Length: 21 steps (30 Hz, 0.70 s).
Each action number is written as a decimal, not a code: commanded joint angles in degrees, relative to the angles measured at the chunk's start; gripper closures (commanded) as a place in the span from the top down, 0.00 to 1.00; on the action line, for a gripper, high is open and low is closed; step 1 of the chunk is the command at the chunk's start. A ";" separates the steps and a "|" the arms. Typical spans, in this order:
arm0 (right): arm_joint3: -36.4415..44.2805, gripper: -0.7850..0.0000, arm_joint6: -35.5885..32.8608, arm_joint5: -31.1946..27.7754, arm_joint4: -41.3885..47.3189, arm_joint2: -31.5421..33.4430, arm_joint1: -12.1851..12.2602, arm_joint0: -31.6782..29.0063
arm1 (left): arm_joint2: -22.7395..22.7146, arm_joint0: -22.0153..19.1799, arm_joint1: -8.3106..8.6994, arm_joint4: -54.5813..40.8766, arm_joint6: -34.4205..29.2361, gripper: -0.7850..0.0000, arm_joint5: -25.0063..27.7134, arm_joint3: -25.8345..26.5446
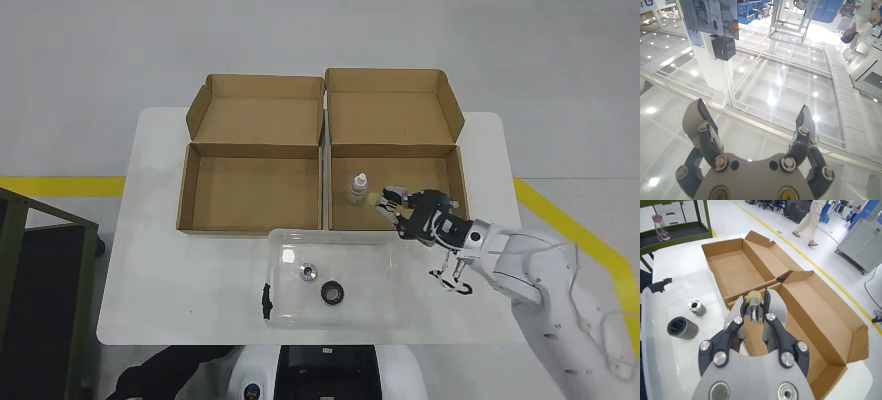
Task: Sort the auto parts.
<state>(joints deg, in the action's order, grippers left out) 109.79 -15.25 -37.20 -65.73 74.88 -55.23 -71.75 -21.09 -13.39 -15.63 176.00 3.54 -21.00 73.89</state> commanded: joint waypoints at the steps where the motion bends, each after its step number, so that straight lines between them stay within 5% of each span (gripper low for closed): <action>1: -0.98 0.00 -2.32 0.24 -1.07 0.18 0.08 0.15 | 0.00 0.00 0.00 0.00 0.00 1.00 0.00 0.00; 21: -18.41 0.00 -16.88 0.30 -4.03 -13.36 -2.86 18.12 | 0.00 0.00 0.00 0.00 0.00 1.00 0.00 0.00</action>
<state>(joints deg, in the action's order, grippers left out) 92.19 -31.33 -36.73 -69.55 62.31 -57.90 -54.68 -21.09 -13.39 -15.63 176.00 3.54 -21.00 73.89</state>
